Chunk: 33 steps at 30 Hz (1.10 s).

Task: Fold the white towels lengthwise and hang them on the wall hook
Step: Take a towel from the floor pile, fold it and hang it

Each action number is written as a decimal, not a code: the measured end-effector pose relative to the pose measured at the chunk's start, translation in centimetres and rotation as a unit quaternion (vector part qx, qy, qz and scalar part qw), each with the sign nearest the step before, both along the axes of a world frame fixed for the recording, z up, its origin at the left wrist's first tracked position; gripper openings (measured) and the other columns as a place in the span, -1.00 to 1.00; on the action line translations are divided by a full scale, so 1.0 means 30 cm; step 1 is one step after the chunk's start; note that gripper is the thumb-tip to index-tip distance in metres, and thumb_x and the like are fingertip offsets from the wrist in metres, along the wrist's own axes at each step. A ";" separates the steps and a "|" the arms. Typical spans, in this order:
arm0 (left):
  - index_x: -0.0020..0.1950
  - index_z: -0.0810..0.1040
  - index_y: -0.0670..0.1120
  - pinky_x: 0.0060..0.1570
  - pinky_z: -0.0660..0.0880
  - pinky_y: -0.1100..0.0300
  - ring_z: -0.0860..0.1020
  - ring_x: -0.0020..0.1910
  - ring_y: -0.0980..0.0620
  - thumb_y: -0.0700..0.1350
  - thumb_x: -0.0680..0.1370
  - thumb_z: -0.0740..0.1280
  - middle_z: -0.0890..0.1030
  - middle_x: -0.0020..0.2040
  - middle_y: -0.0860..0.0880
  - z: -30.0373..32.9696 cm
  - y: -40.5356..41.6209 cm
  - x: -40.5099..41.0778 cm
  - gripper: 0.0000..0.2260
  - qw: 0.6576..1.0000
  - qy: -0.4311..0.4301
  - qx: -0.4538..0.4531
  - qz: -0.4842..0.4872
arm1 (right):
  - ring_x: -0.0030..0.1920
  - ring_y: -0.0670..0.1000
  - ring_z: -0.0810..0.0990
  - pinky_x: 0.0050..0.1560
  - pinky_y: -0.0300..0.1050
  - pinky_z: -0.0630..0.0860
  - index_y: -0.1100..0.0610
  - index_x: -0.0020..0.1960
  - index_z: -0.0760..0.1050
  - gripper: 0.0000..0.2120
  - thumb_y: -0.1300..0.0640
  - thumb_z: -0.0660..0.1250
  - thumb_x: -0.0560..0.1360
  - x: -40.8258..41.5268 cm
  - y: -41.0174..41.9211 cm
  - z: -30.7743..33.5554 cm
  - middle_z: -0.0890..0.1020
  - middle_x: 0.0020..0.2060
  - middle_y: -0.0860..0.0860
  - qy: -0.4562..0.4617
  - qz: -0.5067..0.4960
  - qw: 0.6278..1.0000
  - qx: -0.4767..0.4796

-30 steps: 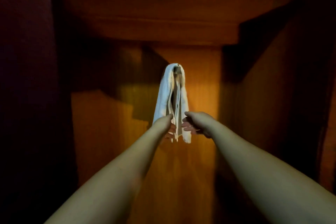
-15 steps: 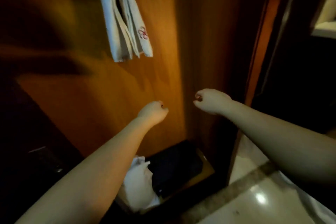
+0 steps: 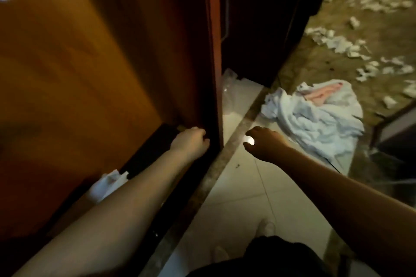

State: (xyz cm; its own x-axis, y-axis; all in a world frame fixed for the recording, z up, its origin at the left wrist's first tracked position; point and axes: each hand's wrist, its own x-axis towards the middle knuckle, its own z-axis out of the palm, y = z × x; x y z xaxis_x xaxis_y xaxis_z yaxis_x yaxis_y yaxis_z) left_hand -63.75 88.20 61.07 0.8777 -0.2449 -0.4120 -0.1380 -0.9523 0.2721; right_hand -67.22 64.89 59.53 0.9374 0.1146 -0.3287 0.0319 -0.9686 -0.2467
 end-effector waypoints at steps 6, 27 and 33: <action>0.21 0.54 -0.08 0.08 0.51 0.00 0.53 0.14 -0.11 0.02 0.65 0.17 0.51 0.21 -0.06 -0.189 -0.278 0.002 -0.73 0.995 0.043 0.005 -0.086 | 0.35 0.08 0.46 0.29 0.00 0.44 0.02 0.43 0.42 -0.56 -0.11 0.18 0.61 -0.139 -0.264 -0.173 0.48 0.38 -0.01 0.067 -0.127 0.990 -0.003; 0.25 0.54 -0.09 -0.03 0.38 0.14 0.54 0.12 -0.12 -0.03 0.66 0.16 0.52 0.29 -0.08 -0.506 -1.366 0.481 -0.73 0.980 0.142 0.065 -0.122 | 0.26 0.16 0.50 0.24 0.00 0.48 0.11 0.32 0.51 -0.62 -0.01 0.15 0.59 0.130 -1.458 -0.535 0.53 0.30 0.12 0.236 -0.301 0.923 0.045; 0.23 0.56 -0.11 0.15 0.49 0.02 0.53 0.16 -0.17 -0.02 0.65 0.18 0.54 0.27 -0.13 -0.592 -1.640 0.741 -0.72 0.973 0.153 0.078 -0.153 | 0.15 0.18 0.56 0.11 0.00 0.53 0.13 0.22 0.54 -0.67 0.04 0.18 0.55 0.331 -1.706 -0.620 0.58 0.21 0.15 0.246 -0.364 0.894 0.084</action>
State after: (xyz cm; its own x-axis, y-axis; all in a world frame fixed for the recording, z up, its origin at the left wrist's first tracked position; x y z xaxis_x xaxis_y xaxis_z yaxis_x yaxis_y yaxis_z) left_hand -41.52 39.00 43.32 0.6031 -0.3890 -0.6964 -0.3568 -0.9124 0.2007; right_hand -57.28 13.71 40.93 0.5306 -0.3804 -0.7574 -0.7446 -0.6362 -0.2020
